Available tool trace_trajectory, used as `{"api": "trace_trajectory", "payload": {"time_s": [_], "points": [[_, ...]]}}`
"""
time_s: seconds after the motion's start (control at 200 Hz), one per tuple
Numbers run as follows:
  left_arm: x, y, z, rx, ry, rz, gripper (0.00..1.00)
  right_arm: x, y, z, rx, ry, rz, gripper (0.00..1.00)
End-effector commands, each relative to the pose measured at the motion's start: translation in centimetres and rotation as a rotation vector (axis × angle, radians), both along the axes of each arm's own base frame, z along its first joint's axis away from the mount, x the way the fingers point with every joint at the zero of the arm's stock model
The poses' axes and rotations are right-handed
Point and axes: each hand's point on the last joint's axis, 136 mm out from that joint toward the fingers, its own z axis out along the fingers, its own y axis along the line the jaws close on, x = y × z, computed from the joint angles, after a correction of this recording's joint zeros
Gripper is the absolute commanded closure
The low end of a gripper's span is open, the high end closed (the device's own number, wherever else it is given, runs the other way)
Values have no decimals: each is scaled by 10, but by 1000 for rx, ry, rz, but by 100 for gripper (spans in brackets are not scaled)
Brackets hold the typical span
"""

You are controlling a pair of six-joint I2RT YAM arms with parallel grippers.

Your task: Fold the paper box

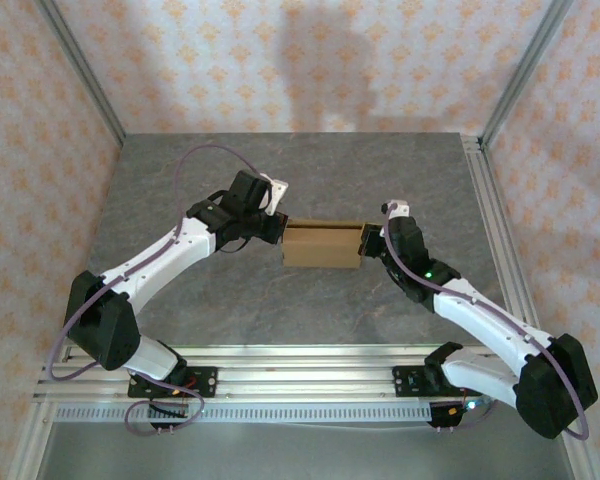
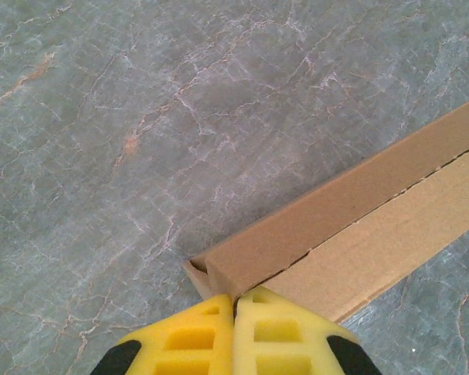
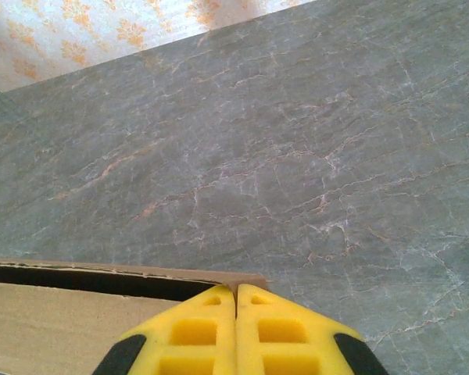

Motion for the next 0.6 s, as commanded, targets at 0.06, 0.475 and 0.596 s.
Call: {"api": "trace_trajectory", "payload": {"time_s": [0.06, 0.475, 0.596], "points": [[7, -10, 16, -54, -23, 12, 100, 1, 5, 5, 35, 13, -6, 98], [7, -16, 25, -142, 40, 89, 100, 1, 4, -9, 12, 42, -6, 98], [6, -16, 32, -175, 47, 119, 100, 1, 4, -10, 6, 44, -6, 98]]}}
